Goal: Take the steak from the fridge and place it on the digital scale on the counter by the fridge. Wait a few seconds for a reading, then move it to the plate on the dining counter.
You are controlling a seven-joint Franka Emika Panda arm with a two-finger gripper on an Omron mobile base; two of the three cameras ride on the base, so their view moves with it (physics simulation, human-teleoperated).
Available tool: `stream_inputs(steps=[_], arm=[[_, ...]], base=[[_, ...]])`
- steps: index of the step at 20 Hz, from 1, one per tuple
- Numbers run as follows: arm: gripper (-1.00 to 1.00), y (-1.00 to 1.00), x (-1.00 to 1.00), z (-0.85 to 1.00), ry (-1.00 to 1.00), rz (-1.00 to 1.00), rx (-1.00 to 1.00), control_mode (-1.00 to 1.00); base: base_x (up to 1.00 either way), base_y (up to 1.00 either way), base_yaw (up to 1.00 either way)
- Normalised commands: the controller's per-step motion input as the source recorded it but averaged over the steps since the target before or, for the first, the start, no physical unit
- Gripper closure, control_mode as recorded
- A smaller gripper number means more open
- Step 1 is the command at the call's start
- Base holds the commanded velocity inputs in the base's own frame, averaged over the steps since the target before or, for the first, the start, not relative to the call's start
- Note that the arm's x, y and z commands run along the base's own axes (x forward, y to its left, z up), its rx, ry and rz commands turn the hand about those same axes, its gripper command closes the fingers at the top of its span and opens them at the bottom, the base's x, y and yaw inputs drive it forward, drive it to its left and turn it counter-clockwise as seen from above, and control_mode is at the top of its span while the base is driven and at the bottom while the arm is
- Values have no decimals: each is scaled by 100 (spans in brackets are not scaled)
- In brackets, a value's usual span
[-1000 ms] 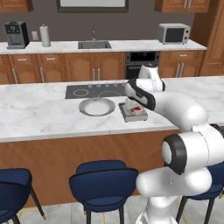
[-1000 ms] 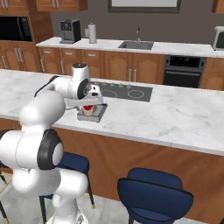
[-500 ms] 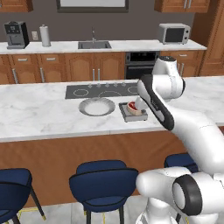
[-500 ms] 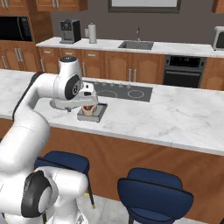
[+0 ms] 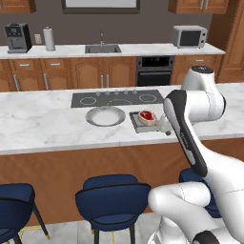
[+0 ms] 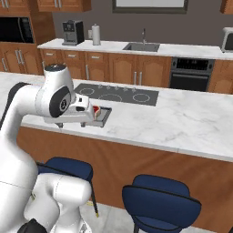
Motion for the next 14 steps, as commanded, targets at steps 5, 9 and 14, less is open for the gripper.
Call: stream_inputs(steps=[5,9,14], arm=[[-100,0,-21,0,0,0,0,-100],[-100,0,0,0,0,0,0,-100],[-100,0,0,0,0,0,0,-100]], base=[[0,0,0],[0,0,0],[0,0,0]])
